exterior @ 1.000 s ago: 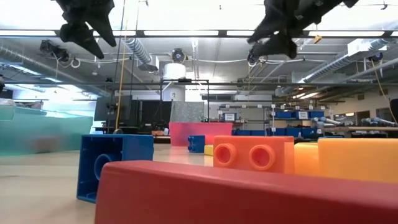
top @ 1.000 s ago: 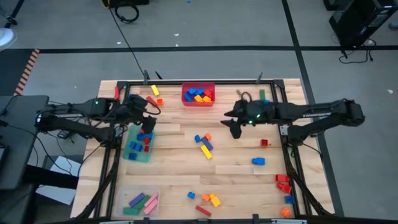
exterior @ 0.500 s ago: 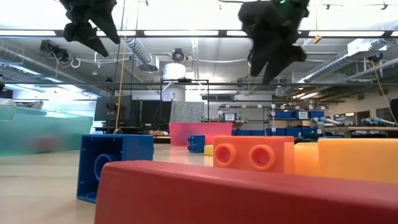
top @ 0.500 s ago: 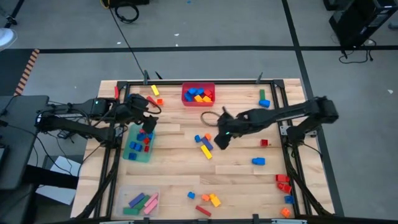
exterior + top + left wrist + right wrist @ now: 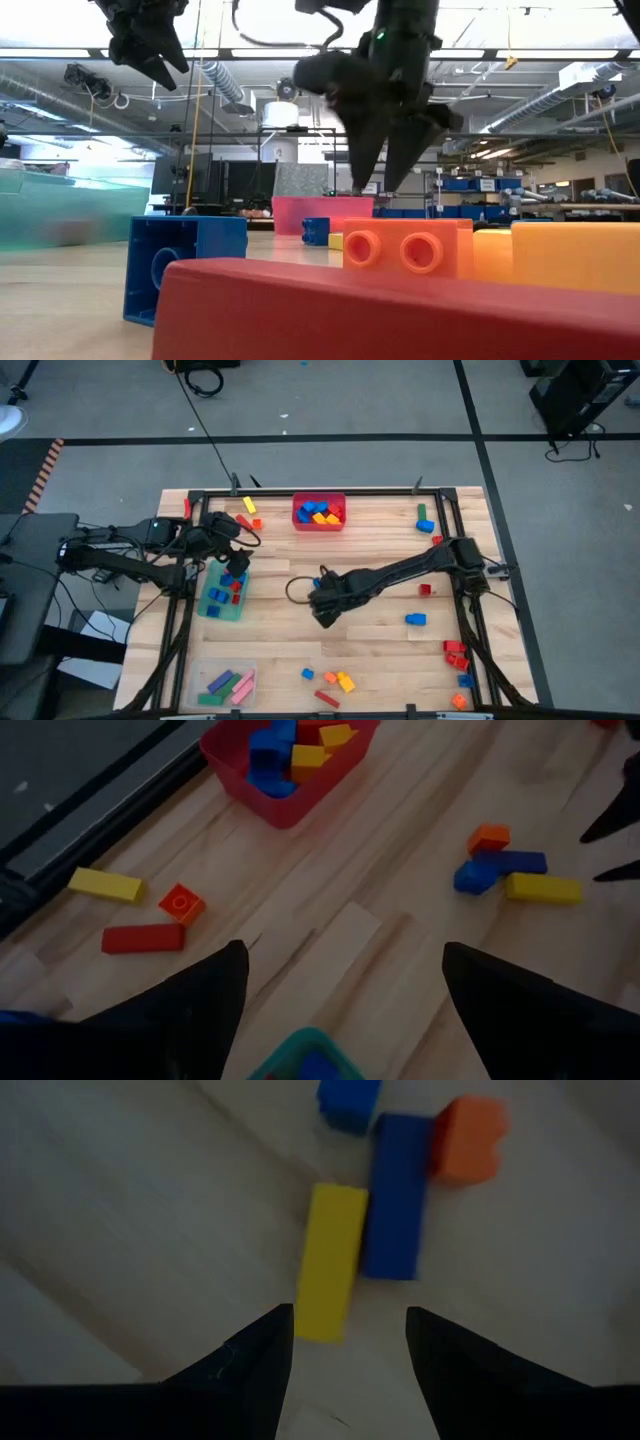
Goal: Sort blocks by size
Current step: Put the yellow rectangle block into the transparent bin
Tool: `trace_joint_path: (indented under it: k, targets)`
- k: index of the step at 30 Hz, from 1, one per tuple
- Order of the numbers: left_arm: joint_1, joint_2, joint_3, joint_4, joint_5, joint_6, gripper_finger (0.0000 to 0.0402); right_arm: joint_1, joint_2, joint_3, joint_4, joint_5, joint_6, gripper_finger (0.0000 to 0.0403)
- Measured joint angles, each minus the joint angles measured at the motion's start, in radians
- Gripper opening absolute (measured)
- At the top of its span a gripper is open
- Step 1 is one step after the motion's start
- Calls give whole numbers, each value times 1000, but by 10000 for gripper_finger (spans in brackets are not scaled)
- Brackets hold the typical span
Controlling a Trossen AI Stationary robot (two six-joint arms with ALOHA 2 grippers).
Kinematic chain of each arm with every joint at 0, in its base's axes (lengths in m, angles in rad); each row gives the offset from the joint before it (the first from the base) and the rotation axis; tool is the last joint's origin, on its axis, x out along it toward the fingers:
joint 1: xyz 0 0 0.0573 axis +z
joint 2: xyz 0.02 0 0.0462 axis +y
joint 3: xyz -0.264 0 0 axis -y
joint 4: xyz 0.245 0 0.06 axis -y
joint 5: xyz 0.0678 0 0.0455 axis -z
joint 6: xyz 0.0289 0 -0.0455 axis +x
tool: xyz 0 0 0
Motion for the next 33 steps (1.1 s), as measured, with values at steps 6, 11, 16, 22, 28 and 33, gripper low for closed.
trace_joint_path:
  k: [6, 11, 16, 22, 28, 33]
  targets:
    - [0, 0, 0, 1, 0, 62, 340, 7, 111, 55, 3, -10, 98, 210]
    - [0, 0, 0, 9, 0, 111, 340, 6, 161, 55, 8, -70, 168, 210]
    - [0, 0, 0, 11, 0, 135, 340, 16, 191, 59, 24, -93, 180, 210]
    - [0, 0, 0, 39, 0, 135, 339, 33, 188, 58, 32, -57, 179, 156]
    - [0, 0, 0, 73, 0, 134, 339, 37, 167, 53, 25, -48, 157, 116]
    - [0, 0, 0, 72, 0, 134, 339, 57, 83, 52, 21, 38, 144, 116]
